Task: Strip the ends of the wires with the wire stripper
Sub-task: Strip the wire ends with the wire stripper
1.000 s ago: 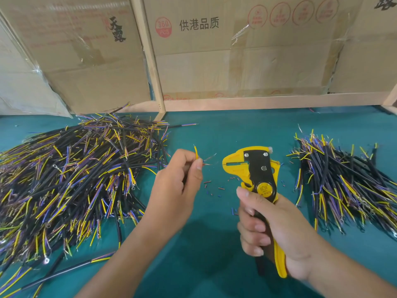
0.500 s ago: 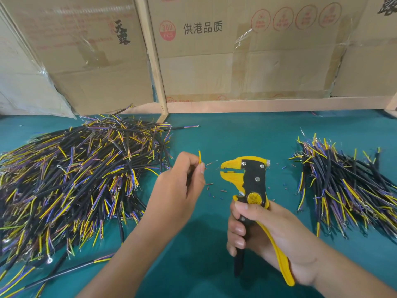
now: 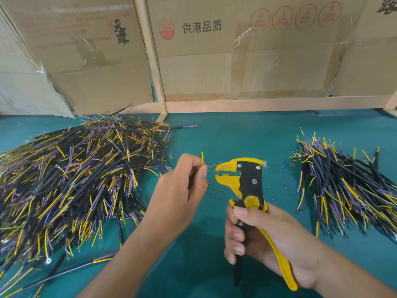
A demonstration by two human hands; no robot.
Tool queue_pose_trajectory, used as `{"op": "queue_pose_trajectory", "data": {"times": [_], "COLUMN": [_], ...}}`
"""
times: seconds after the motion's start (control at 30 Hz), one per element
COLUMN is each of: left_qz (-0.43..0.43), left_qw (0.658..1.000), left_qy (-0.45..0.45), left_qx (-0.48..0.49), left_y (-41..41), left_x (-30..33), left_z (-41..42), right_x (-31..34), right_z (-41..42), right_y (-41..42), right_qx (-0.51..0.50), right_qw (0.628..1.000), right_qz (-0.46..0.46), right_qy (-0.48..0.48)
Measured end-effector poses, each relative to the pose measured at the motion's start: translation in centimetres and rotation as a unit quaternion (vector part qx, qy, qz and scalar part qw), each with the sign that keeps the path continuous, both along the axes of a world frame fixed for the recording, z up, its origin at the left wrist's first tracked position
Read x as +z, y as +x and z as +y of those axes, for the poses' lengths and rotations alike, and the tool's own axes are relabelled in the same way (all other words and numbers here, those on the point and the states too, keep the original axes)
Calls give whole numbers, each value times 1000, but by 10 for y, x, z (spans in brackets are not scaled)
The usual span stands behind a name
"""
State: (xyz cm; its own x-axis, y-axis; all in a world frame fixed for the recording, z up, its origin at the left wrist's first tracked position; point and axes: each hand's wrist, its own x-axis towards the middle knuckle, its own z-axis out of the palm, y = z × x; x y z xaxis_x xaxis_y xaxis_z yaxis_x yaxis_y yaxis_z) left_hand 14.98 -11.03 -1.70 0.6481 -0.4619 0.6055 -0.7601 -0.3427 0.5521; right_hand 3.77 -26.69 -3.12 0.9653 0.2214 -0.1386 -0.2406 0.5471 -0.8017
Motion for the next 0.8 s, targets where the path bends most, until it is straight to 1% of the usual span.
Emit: {"op": "queue_pose_trajectory", "data": {"times": [0.8], "left_qz": [12], "left_qw": [1000], "left_qy": [10], "left_qx": [-24], "left_y": [-7], "left_x": [1], "left_z": [-3], "right_x": [-2], "right_z": [4], "right_y": [-2], "right_qx": [5], "right_qw": [1000], "right_qz": [-4], "right_qy": [-3]}}
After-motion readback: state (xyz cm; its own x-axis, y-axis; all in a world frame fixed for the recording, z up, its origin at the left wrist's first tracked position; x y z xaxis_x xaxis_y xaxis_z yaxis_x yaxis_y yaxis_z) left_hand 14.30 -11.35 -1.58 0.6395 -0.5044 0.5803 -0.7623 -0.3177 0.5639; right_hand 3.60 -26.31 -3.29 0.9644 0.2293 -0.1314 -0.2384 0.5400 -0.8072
